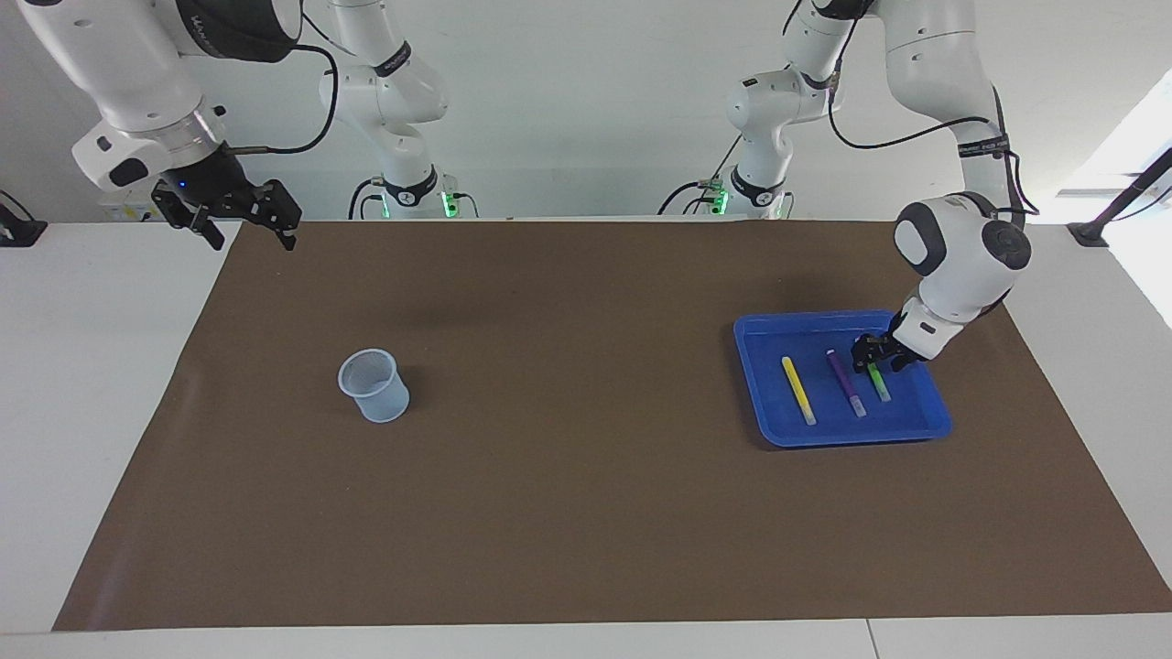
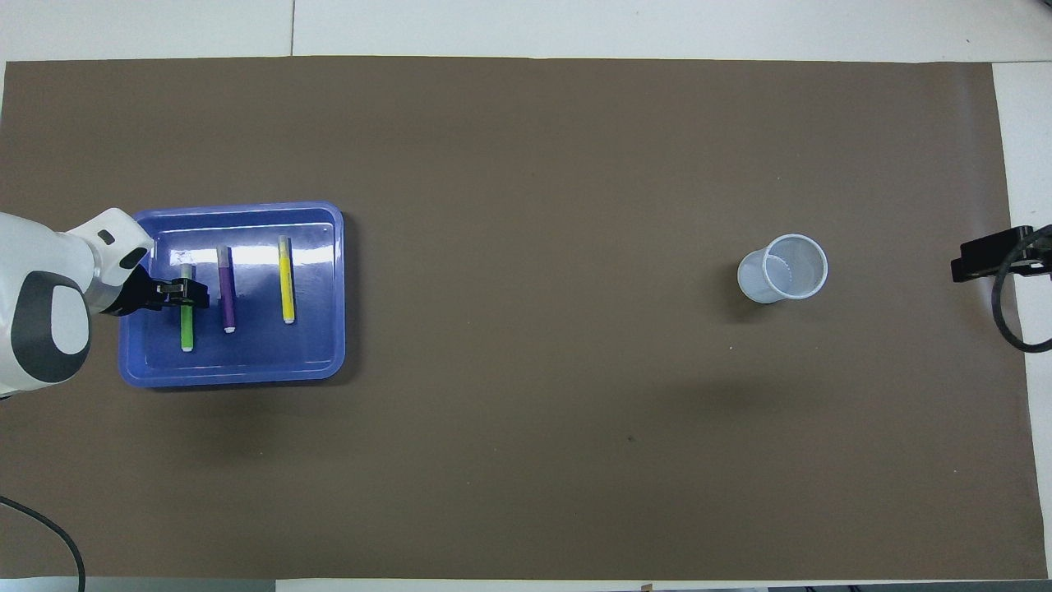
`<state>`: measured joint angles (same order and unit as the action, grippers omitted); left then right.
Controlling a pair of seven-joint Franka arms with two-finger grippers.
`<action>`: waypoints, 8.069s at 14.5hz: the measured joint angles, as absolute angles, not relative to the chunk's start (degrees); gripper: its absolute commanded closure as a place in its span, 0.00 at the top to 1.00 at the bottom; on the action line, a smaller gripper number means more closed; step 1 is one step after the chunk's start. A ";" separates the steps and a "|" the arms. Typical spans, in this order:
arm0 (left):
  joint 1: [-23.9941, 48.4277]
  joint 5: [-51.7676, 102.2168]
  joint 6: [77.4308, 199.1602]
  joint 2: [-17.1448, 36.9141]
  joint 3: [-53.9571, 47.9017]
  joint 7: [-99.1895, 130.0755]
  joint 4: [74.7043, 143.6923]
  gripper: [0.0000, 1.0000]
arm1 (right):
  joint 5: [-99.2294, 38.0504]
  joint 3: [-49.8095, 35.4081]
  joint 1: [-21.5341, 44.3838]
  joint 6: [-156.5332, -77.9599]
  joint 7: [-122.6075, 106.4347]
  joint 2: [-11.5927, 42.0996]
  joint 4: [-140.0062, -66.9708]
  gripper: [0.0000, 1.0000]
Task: Transfer and insert pens with both arms
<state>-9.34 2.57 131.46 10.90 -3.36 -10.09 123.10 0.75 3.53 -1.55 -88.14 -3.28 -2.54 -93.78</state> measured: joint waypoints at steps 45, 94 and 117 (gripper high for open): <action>-7.23 41.96 99.48 6.52 -24.17 76.76 97.99 0.00 | -40.36 2.81 3.53 -91.00 8.15 -5.75 -102.89 1.00; 4.92 53.56 122.91 1.89 -24.52 99.27 108.94 0.00 | -44.05 1.35 26.70 -133.87 16.02 -6.67 -114.15 0.15; -1.72 53.46 127.26 -1.07 -23.90 94.93 110.70 1.00 | -21.86 2.15 9.75 -103.16 -14.57 -5.63 -101.33 0.00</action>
